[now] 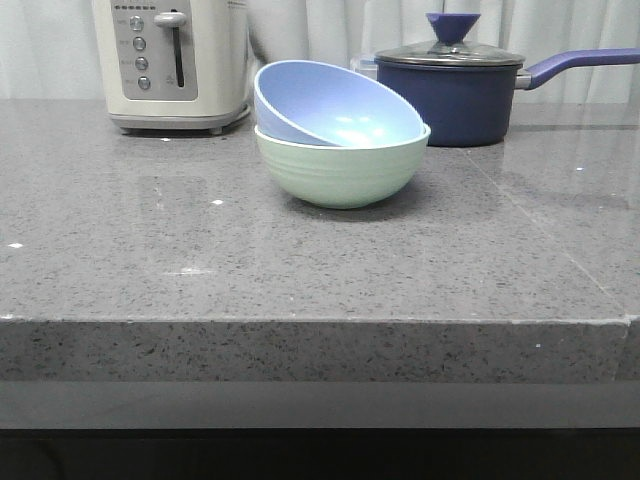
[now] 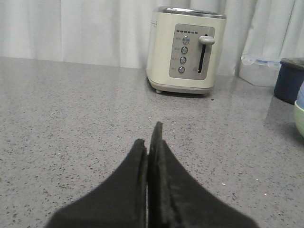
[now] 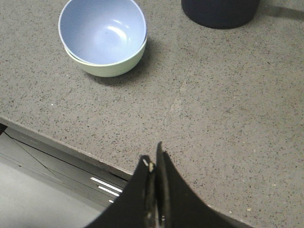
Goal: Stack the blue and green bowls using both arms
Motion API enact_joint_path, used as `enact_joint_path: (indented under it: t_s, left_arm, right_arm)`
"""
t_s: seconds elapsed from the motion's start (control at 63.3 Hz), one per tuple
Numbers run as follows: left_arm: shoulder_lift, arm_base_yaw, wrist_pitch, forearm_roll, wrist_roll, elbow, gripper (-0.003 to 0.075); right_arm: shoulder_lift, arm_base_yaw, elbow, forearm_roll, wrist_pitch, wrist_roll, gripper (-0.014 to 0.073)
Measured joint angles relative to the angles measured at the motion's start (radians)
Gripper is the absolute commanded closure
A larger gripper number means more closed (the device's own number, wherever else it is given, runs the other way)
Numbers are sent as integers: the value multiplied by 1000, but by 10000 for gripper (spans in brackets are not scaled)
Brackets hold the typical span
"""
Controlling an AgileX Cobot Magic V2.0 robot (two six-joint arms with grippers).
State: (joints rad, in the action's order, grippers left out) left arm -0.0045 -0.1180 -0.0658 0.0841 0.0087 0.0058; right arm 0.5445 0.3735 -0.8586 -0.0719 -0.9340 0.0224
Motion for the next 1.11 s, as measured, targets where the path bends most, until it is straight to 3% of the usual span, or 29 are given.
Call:
enact_joint_path:
  t_s: [1.107]
  left_arm:
    - [0,20,6,-27,0,0,740]
  right_arm:
    - [0,0,0,0,0,0,648]
